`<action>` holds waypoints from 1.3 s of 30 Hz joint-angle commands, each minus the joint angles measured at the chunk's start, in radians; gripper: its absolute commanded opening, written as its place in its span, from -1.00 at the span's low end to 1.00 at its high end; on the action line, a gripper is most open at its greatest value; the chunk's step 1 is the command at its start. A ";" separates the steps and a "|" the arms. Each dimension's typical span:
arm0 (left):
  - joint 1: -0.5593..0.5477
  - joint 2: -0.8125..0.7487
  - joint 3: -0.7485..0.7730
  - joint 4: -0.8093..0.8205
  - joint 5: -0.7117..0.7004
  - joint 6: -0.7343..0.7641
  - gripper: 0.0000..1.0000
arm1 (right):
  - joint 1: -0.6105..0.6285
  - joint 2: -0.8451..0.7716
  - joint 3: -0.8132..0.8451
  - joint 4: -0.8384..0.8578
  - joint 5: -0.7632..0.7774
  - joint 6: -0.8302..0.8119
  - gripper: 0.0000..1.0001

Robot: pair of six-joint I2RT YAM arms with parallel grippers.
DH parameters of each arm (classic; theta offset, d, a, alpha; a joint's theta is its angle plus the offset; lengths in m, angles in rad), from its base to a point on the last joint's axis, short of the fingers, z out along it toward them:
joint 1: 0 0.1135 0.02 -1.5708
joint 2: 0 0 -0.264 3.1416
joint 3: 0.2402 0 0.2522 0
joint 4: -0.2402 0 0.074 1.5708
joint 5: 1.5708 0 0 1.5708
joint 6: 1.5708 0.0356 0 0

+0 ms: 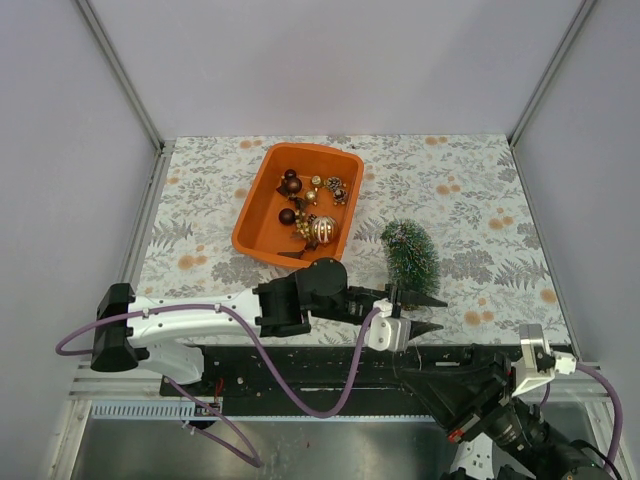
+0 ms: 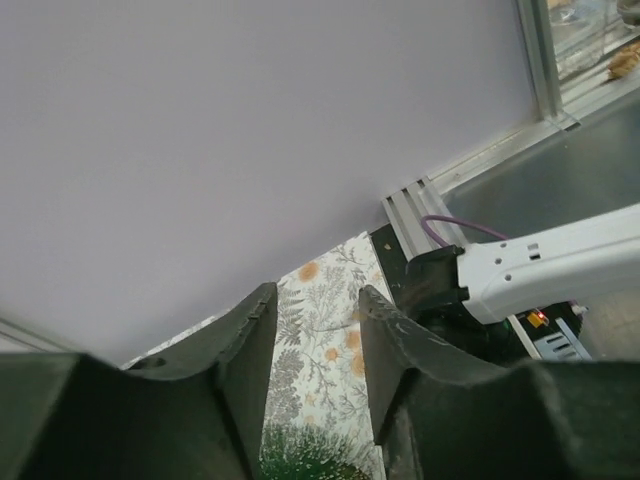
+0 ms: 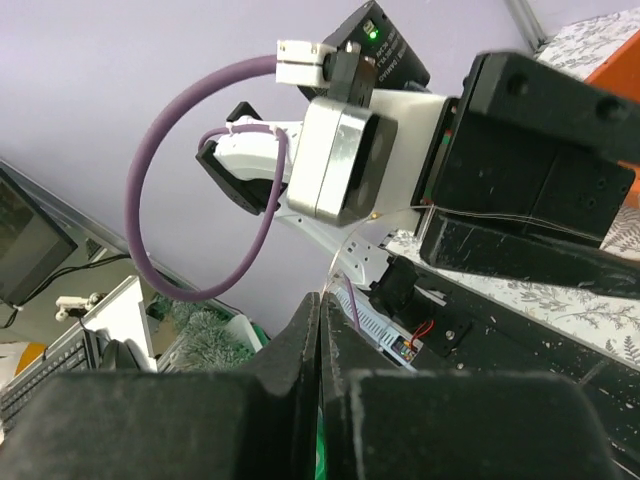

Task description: Decorate the small christmas tree

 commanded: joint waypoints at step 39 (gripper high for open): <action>0.108 -0.264 -0.214 0.028 -0.157 -0.195 0.09 | -0.153 0.094 -0.234 1.043 -0.063 0.625 -1.00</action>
